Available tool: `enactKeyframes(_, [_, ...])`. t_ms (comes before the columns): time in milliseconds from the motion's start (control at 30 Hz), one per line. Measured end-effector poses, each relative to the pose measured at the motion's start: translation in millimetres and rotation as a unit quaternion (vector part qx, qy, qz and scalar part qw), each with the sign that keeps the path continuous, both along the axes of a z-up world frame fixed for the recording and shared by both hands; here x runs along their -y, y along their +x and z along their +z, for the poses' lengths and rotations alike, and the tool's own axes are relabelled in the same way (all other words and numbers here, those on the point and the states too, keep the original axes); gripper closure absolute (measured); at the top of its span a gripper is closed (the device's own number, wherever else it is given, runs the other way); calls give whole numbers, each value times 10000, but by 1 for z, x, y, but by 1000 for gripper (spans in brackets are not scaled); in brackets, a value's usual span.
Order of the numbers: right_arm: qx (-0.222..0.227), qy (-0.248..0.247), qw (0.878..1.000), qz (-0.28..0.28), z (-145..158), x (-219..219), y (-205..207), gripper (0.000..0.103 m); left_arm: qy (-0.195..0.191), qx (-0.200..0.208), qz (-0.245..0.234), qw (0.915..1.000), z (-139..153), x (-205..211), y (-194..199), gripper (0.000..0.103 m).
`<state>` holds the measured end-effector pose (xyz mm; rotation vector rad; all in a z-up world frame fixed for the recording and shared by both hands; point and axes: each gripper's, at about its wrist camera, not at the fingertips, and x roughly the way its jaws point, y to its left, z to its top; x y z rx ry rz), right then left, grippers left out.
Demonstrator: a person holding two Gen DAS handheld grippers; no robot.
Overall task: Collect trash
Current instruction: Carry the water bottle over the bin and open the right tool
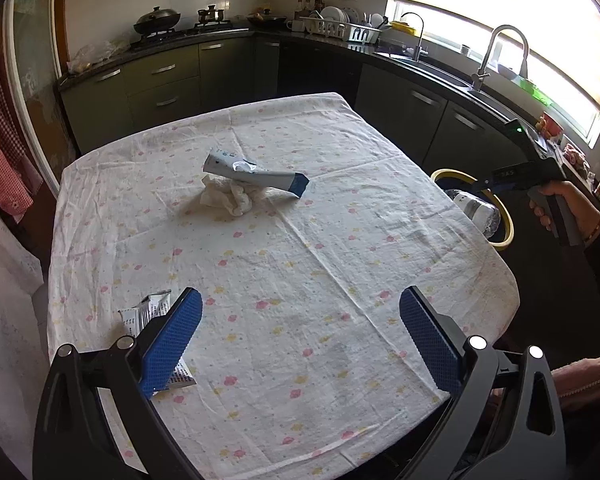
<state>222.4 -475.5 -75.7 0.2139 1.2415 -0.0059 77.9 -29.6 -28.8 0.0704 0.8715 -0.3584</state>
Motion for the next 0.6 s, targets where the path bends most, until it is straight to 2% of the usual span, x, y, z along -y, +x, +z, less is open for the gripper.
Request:
enactKeyframes(233, [581, 15, 9983, 56, 37, -19, -38, 30, 34, -72, 216, 9997, -9, -16, 3, 5])
enactKeyframes(400, [1143, 220, 9929, 238, 64, -38, -70, 29, 155, -59, 618, 9979, -11, -44, 4, 5])
enactKeyframes(600, [1421, 512, 9867, 605, 78, -67, -95, 27, 421, -337, 1103, 9924, -38, -73, 21, 5])
